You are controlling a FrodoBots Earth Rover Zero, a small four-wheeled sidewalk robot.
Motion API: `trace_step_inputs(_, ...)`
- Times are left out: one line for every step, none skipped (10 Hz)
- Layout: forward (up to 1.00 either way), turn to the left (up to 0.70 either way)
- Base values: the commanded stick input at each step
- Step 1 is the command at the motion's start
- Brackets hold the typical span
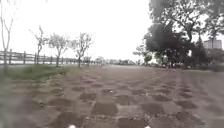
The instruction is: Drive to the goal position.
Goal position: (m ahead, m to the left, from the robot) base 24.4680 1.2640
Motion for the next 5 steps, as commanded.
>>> trace_step_inputs(0.85,0.18)
trace_step_inputs(0.85,0.13)
trace_step_inputs(0.85,0.0)
trace_step_inputs(0.85,0.0)
trace_step_inputs(0.85,0.0)
